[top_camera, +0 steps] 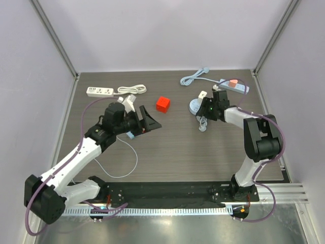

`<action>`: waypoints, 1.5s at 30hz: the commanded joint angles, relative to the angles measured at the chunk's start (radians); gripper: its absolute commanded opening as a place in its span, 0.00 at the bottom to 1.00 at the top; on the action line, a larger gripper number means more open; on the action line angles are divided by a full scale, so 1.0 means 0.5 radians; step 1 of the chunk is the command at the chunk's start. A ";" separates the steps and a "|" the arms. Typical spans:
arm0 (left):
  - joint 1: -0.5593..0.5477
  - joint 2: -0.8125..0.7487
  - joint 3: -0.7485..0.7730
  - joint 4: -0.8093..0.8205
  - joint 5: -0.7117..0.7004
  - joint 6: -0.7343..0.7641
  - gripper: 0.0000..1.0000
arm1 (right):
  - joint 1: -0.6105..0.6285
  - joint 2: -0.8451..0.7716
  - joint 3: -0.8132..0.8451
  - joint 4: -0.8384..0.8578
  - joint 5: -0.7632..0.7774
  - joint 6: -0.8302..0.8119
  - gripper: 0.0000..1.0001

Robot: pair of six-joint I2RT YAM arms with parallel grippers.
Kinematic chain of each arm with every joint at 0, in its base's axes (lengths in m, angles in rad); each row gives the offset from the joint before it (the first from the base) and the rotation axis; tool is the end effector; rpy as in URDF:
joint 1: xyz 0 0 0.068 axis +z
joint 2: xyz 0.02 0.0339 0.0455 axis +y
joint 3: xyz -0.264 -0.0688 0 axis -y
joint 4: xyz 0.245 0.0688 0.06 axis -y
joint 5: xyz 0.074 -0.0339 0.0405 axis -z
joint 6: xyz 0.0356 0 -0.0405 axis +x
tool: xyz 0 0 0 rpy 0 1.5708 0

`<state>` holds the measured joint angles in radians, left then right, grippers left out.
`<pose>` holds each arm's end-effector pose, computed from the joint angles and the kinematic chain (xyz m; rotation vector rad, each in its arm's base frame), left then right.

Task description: Pull the plug off the socket

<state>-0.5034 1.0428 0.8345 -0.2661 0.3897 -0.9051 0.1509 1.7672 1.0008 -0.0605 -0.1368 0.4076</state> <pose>0.1986 -0.1248 0.3007 -0.1825 2.2509 -1.2236 0.3588 0.0595 0.1653 0.2466 2.4181 0.4213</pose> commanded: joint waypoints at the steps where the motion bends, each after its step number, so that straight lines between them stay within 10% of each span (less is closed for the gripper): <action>1: -0.128 0.129 0.141 0.201 -0.058 0.046 0.78 | 0.124 -0.098 -0.053 -0.118 0.046 -0.100 0.51; 23: -0.536 0.678 0.408 0.244 -0.472 0.285 0.72 | 0.784 -0.770 -0.915 -0.152 0.001 0.400 0.50; 45: -0.800 1.443 0.948 0.075 -0.957 0.396 0.70 | 0.852 -1.147 -1.231 -0.109 -0.003 0.581 0.44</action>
<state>-0.8989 1.7473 1.2747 -0.2066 -0.0349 -0.7204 0.5621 1.2022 0.4255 -0.0299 -0.1333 0.6868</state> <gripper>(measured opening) 0.698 0.587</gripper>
